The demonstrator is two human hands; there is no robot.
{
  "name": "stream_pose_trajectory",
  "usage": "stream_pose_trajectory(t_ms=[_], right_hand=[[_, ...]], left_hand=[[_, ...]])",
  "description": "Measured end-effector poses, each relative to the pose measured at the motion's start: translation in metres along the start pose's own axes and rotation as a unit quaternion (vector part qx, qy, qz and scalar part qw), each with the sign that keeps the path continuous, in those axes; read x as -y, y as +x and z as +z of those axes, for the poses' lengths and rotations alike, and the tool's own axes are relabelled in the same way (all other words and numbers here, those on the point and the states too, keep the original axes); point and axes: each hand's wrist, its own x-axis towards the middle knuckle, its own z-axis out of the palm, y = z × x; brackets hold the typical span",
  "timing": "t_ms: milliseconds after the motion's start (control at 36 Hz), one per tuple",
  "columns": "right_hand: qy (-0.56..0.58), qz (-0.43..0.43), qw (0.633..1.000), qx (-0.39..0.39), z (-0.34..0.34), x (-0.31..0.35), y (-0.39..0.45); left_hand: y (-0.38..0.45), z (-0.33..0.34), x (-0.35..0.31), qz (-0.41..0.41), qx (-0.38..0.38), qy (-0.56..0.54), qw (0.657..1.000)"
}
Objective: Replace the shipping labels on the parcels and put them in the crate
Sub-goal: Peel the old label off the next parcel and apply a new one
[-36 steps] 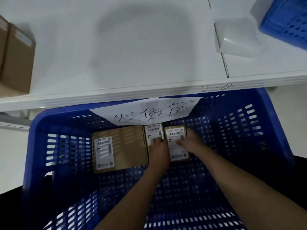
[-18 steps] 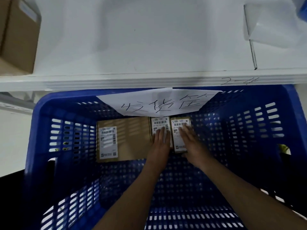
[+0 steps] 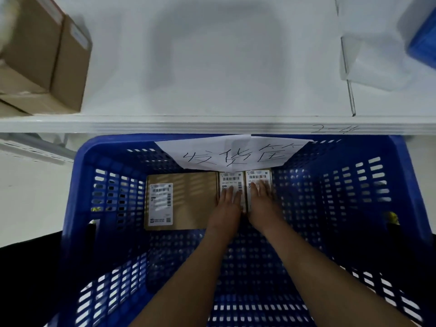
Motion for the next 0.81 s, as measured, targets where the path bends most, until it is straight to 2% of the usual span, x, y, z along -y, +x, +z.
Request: stream_pose_trajectory(t_ms=[83,194,528,806], right_hand=[[-0.026,0.001,1.000,0.011,-0.020,0.012,-0.018],[-0.038,-0.025,0.999,-0.013,-0.053,0.035,-0.044],[-0.067,-0.118,0.989,-0.065,-0.167,0.158,-0.127],[-0.099,-0.195,0.965,-0.145,-0.247,0.258,-0.161]], left_hand=[[-0.017,-0.016,0.003,-0.031,0.010,0.019,0.999],[-0.047,-0.055,0.006,-0.078,-0.027,0.032,0.996],[-0.131,-0.194,0.035,-0.104,-0.133,0.060,0.984],[-0.186,-0.321,0.081,-0.134,-0.231,0.079,0.960]])
